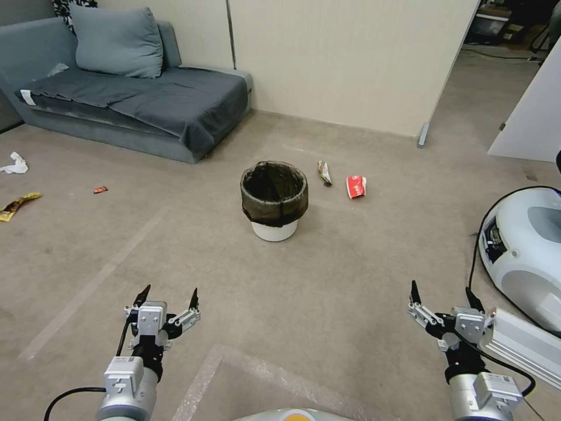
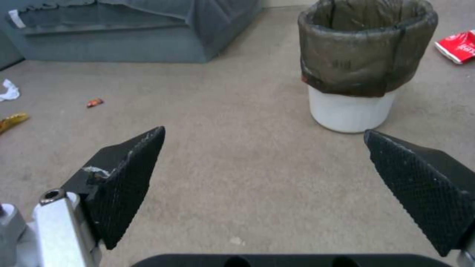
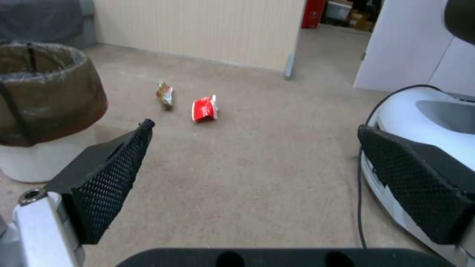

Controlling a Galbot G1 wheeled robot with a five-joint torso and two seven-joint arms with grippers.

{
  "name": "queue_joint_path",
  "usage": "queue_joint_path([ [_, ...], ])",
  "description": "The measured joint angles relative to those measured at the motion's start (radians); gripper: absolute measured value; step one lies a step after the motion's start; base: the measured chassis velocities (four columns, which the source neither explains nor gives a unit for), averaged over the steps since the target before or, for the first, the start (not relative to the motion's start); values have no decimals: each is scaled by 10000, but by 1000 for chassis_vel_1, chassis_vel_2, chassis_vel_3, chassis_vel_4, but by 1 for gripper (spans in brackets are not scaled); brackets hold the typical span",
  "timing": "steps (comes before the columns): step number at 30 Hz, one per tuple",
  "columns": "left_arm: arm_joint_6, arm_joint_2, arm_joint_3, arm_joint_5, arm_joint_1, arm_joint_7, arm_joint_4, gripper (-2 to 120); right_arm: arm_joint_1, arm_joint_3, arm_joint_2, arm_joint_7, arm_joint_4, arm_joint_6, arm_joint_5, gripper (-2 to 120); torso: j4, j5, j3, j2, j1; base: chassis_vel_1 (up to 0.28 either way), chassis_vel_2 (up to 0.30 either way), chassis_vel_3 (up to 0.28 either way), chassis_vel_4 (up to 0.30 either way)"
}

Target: Pick up the trash bin, then pick up the garbage from the floor and place it into the trash bin.

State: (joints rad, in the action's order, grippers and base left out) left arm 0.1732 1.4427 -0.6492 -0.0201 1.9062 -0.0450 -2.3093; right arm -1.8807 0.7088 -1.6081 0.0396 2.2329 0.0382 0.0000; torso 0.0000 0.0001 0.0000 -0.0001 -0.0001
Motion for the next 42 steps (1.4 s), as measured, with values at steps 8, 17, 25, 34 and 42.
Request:
queue_joint_path([
  [8,-3,-1,0,-2,-3,8,0,100,-15,2,0,2,-27,26,-38,100,0,-1,0,0,1,-83,77,77,-90],
  [17,-13,17,0,2,4,21,0,100,-29,11,0,10,-81,125,-101,100,0,1,0,0,0,-87,71,81,-78],
  [25,-15,21,1,5,16,32,-1,100,-46,9,0,9,-119,168,-104,100,1,-1,0,0,0,-118,123,120,-126],
  [34,-20,36,1,15,16,43,0,100,-41,4,0,11,-150,175,-103,100,0,1,1,0,1,-120,110,117,-108],
  [42,-21,43,8,29,6,53,23,100,-22,3,0,18,-166,175,-96,100,0,-2,0,1,1,-99,98,105,-111],
])
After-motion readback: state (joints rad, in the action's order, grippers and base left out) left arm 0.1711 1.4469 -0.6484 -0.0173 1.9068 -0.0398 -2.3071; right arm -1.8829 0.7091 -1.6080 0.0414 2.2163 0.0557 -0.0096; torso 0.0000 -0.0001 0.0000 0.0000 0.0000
